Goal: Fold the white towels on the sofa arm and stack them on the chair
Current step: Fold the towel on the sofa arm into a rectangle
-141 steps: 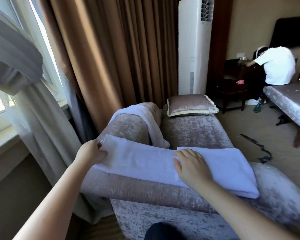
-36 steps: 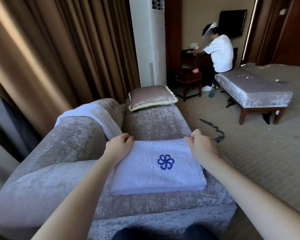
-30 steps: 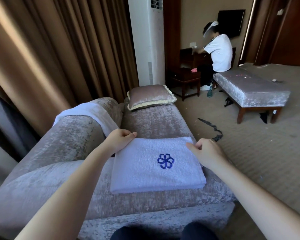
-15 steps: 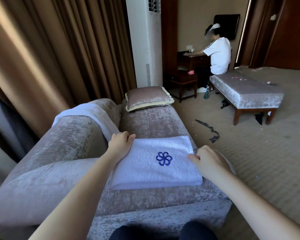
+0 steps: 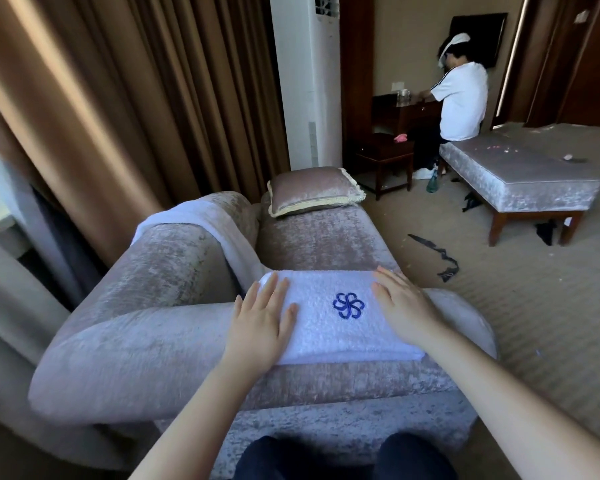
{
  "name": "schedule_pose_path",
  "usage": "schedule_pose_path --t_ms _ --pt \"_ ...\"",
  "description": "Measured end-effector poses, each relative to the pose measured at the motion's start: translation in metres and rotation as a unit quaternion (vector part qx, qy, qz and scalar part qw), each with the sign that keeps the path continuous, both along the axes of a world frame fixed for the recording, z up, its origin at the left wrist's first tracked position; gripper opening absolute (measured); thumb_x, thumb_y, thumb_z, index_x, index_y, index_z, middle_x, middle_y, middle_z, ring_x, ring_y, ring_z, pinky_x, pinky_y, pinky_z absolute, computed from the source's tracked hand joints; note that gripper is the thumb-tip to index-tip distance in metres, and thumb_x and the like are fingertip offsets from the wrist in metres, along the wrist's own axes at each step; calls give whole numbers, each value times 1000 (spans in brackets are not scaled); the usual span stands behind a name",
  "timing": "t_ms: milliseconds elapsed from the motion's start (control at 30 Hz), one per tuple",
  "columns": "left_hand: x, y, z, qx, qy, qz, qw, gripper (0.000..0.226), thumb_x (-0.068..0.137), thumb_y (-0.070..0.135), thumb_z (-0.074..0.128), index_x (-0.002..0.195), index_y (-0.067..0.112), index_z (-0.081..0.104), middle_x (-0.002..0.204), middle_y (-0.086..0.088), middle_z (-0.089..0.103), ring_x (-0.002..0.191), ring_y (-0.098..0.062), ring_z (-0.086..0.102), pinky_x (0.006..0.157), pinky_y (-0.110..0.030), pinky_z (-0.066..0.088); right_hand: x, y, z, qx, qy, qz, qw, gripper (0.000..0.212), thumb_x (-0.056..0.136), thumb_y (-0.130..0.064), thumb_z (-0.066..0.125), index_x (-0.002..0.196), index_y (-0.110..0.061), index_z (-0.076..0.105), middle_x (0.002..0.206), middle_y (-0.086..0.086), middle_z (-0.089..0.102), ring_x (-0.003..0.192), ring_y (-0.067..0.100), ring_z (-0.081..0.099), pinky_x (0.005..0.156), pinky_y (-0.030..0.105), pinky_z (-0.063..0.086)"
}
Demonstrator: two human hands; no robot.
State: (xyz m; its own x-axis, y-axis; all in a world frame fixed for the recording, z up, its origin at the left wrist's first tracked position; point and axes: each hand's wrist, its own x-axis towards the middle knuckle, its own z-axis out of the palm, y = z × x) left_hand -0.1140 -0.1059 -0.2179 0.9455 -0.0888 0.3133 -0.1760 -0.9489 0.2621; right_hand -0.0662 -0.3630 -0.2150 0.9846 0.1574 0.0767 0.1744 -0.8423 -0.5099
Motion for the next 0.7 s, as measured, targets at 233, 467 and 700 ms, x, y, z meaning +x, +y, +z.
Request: schedule_pose_path --t_ms 233,467,700 --pt "-12 11 10 -130 14 142 981 60 84 67 25 89 19 62 101 0 66 116 -30 52 107 -52 29 -24 -16 -11 28 -74 -149 986 51 96 -52 43 93 -4 59 94 8 60 98 27 53 82 35 42" --pt "-39 7 35 -401 61 36 913 18 91 29 64 103 21 54 95 2 67 86 -17 65 70 -35 53 -55 -15 -3 209 -100 -132 964 43 88 -32 66 69 -18 31 60 -2 33 51 13 32 49 28 20" --pt "-74 -13 24 -551 181 -5 814 33 86 23 75 112 15 56 100 -12 73 90 -30 72 79 -51 58 -101 -53 -11 370 -28 -144 917 79 64 -61 68 97 8 53 98 35 57 86 51 57 62 36 35"
